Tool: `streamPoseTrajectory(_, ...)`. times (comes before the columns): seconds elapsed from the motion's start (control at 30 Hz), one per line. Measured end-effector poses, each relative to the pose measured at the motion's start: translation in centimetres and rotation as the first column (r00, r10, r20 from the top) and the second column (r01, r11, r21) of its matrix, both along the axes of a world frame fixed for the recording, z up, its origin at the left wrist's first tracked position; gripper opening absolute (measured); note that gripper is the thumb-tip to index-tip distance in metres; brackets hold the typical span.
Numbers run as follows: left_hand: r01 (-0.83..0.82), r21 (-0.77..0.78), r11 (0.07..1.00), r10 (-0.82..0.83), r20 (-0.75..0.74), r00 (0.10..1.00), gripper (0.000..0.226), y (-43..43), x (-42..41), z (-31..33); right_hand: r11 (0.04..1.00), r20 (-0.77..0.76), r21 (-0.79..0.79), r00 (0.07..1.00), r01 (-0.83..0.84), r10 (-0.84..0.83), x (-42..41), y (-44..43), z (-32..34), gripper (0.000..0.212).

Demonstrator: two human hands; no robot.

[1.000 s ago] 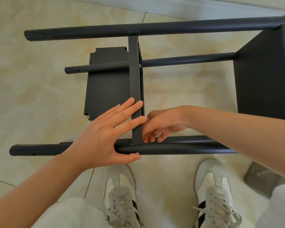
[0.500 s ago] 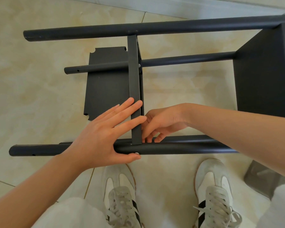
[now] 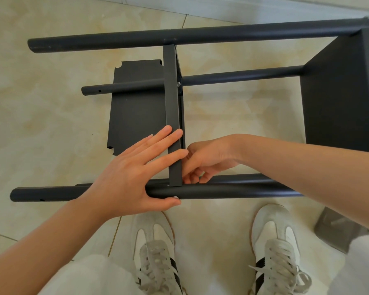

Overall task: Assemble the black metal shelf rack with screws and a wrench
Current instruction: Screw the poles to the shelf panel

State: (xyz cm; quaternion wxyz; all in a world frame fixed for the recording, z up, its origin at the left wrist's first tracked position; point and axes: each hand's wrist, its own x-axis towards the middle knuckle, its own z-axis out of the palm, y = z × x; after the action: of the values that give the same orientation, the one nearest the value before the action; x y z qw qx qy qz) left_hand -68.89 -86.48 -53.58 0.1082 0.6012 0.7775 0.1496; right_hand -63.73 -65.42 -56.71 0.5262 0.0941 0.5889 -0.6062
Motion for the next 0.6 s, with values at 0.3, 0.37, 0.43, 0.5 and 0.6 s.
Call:
streamPoseTrajectory(0.3,0.0,-0.004,1.0,0.0,-0.001,1.0,0.081,-0.03,0.0,0.05,0.999,0.007,-0.04,1.0,0.012,-0.012,0.15,0.26,0.33,0.023)
streamPoseTrajectory(0.37,-0.001,-0.004,1.0,0.001,-0.001,1.0,0.081,-0.04,-0.02,0.03,0.999,0.004,-0.03,1.0,-0.015,0.016,0.07,0.21,0.48,0.028)
streamPoseTrajectory(0.43,0.001,-0.004,1.0,-0.001,0.002,1.0,0.081,-0.03,-0.03,0.02,0.999,-0.011,-0.006,0.999,-0.032,0.032,0.0,0.27,0.61,0.029)
streamPoseTrajectory(0.5,0.002,-0.005,1.0,-0.002,-0.001,1.0,0.081,-0.04,-0.03,0.02,1.0,-0.009,-0.01,1.0,-0.021,0.02,-0.01,0.34,0.59,0.021)
streamPoseTrajectory(0.6,0.0,-0.002,1.0,0.0,-0.007,1.0,0.081,0.0,0.0,0.06,0.999,0.011,-0.04,1.0,0.012,-0.012,0.13,0.23,0.47,0.022)
